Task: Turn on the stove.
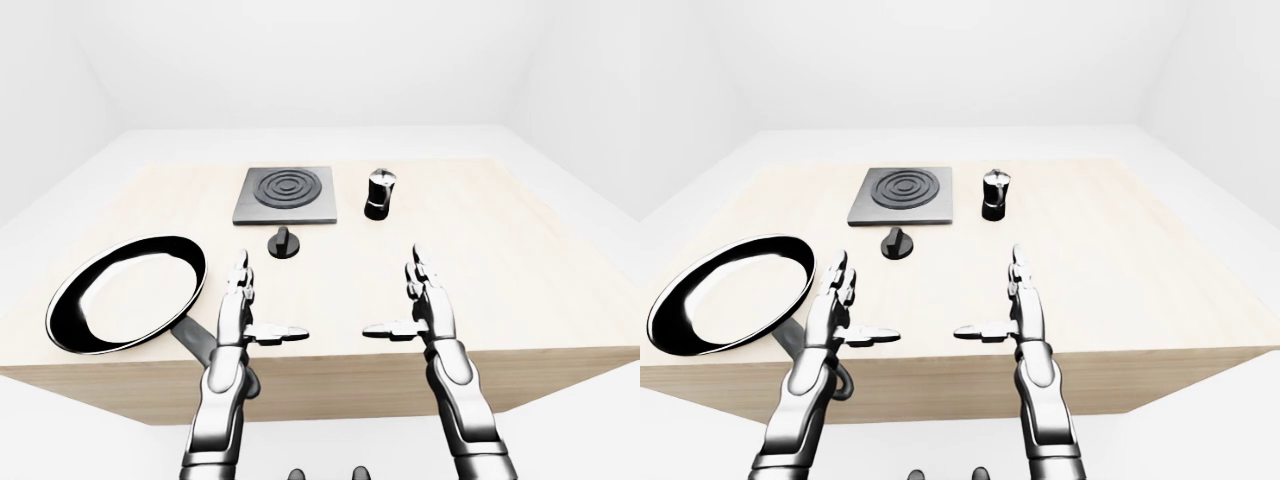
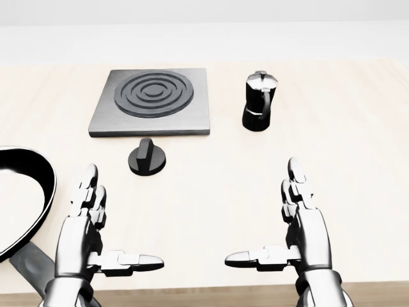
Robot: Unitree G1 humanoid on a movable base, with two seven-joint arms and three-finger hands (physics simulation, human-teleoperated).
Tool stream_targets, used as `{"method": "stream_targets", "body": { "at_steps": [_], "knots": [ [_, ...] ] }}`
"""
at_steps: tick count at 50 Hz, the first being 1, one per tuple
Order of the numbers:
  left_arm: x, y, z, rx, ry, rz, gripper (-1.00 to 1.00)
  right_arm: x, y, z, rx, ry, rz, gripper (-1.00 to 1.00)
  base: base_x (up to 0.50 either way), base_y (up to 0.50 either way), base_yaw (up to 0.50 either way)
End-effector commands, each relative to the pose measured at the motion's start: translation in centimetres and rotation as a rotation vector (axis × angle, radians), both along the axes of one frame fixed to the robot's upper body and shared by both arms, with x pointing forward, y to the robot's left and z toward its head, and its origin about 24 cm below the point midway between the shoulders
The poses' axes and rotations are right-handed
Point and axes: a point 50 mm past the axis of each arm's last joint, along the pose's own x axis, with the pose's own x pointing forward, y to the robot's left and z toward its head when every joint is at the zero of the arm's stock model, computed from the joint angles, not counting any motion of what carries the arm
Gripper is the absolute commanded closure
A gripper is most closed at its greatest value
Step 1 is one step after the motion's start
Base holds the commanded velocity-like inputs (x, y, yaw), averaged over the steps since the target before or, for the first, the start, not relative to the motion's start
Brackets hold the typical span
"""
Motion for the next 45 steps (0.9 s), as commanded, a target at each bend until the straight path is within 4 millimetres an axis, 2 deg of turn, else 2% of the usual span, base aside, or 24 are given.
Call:
{"method": "stream_targets", "body": {
  "at_steps": [1, 5, 20, 45],
  "knots": [
    [-0.03, 0.87, -0.10, 0.025, -0.010, 0.012, -1.00, -0.17, -0.65, 0.46, 0.005, -0.030, -0.001, -1.00, 0.00, 0.00, 0.00],
    [-0.31, 0.69, 0.64, 0.023, -0.016, 0.011, -1.00, -0.22, -0.63, 0.34, 0.010, -0.023, 0.001, -1.00, 0.00, 0.00, 0.00],
    [-0.35, 0.80, 0.18, 0.017, -0.015, 0.006, -1.00, -0.34, -0.43, 0.28, 0.001, -0.028, 0.010, -1.00, 0.01, 0.00, 0.00],
    [-0.33, 0.63, 0.51, 0.006, -0.011, -0.010, -1.00, -0.28, -0.44, 0.15, 0.001, -0.022, 0.011, -1.00, 0.34, 0.00, 0.00]
  ]
}}
